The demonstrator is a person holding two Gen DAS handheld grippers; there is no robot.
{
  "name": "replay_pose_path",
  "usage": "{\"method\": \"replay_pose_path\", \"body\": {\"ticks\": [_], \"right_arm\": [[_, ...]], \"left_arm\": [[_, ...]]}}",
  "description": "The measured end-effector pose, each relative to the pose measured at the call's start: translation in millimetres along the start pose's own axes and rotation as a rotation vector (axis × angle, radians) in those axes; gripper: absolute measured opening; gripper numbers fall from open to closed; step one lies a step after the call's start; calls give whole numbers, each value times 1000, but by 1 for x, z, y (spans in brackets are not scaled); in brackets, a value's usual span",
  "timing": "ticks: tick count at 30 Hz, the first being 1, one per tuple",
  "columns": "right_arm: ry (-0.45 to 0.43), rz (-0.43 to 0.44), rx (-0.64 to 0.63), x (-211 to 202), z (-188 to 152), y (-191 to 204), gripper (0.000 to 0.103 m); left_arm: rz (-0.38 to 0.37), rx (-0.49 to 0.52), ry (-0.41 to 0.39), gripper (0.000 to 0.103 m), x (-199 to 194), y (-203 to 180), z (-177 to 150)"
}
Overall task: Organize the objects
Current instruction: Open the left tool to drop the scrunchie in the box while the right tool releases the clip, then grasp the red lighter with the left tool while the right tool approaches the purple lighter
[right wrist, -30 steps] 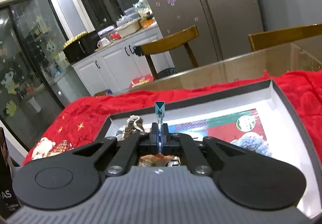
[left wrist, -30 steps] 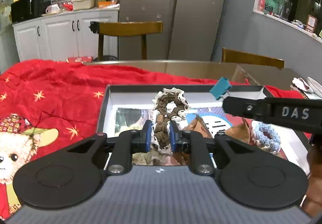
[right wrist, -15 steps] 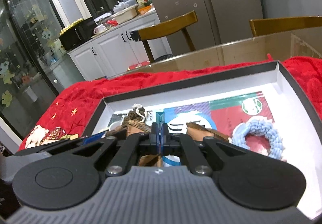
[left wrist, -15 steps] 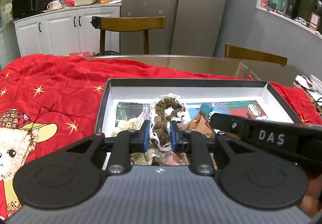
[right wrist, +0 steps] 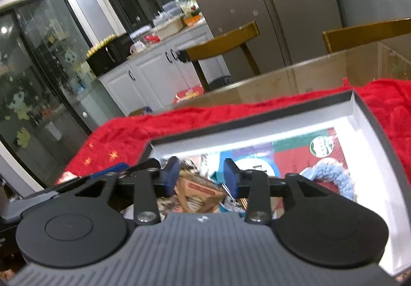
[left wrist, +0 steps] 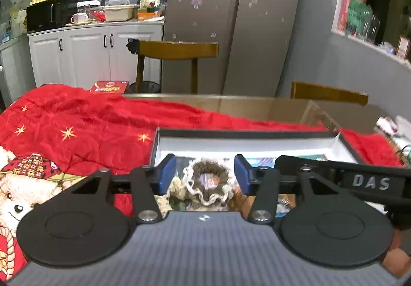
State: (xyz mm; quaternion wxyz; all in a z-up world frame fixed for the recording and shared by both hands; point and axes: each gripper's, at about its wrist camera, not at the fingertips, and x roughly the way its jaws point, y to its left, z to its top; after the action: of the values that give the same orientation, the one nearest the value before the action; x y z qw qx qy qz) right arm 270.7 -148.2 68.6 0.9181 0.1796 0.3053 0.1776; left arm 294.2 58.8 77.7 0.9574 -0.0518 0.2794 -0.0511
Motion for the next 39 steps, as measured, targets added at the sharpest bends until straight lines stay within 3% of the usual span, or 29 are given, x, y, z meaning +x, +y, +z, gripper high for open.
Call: {"method": "replay_pose_path", "body": {"ticks": [4,8,12,14,17,19,22,28,32,36,39], "right_arm": [[-105,14,-18,-47,10,11,80],[-248,-32,-26,-104,11,20,88],[-359,-96,-52,-156,-1,25,94],[-397,-113,-66,-176,-10,26,103],[-421,-159,-57,-198,-26,24,103],[-433,-181,-40,-208,-39,21,103],[-435,-208,-54,-215,-57,16,103],[-402,-227,-71,-215,-88,-1,103],[-382,-242,-29,-215,-108,-20,103],[-372,-252,33,-208,-123,-43,103],[-344,-239,81,-204,-132,-59,103]], "left_arm": [[-98,-47,-32,72,-30,2,12],[-202,-22,-71,81,-67,-12,15],[-263,30,-101,84,-100,-38,6],[-288,72,-110,84,-116,-54,-4],[-305,130,-124,85,-138,-76,-22],[-316,141,-101,87,-145,-90,-37],[-370,157,8,87,-147,-108,-58],[-279,170,107,87,-133,-130,-100],[-160,98,159,87,-111,-133,-112],[-118,53,247,87,-80,-134,-121],[-77,39,247,87,-64,-137,-127]]}}
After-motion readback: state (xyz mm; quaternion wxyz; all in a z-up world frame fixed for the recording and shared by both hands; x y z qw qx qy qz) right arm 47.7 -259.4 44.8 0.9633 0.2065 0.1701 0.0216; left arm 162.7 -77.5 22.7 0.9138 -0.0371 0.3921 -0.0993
